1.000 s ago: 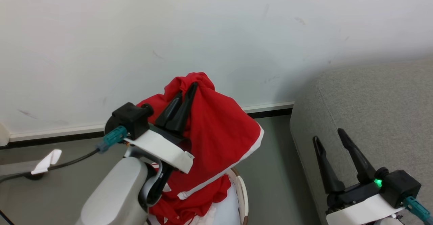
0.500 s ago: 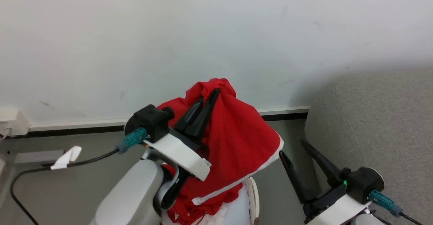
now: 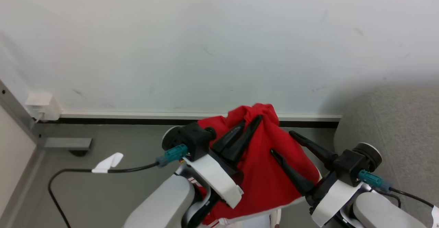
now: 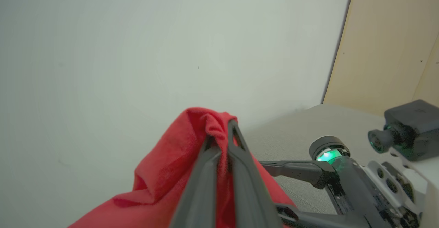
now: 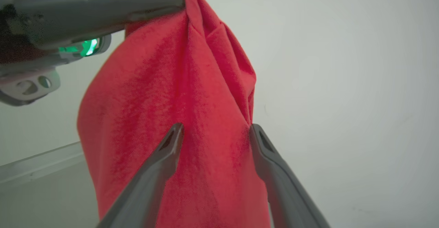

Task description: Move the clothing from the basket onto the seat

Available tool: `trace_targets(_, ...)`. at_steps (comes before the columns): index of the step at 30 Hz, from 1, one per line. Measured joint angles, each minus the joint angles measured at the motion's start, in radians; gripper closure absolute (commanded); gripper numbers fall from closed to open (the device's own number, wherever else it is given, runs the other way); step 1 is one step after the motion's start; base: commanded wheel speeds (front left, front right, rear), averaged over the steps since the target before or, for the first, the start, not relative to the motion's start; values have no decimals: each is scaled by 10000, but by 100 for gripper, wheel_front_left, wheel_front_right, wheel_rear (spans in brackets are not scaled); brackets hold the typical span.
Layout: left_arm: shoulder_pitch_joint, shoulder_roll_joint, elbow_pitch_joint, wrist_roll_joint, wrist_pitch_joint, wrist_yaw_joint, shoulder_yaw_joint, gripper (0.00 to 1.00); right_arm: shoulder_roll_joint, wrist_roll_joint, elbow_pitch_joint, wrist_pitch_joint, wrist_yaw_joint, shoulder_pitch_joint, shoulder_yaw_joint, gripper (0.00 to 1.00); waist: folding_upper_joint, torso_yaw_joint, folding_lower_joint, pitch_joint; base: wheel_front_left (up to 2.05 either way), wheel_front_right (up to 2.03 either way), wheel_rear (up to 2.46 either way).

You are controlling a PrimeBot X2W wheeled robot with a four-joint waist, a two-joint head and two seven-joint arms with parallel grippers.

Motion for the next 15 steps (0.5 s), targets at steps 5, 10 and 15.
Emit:
trace_targets(5,13,-59,151,-67,-21,-71,-454,100,-497,499,278,2,0,-796,1302,0,0,360,0,-54,0,0,0)
trace_targets(10,14,-140,290,-165,-90,-86,-849,100,-798,1455,571,2,0,-1493,2989,0,0,705,0,-118,0,0,0)
trace_targets(15,-19,-221,357,-215,-132,-115,-1244,100,-798,2192,849,2,0,-2061,4038,0,0,1042,0,-176,0,0,0)
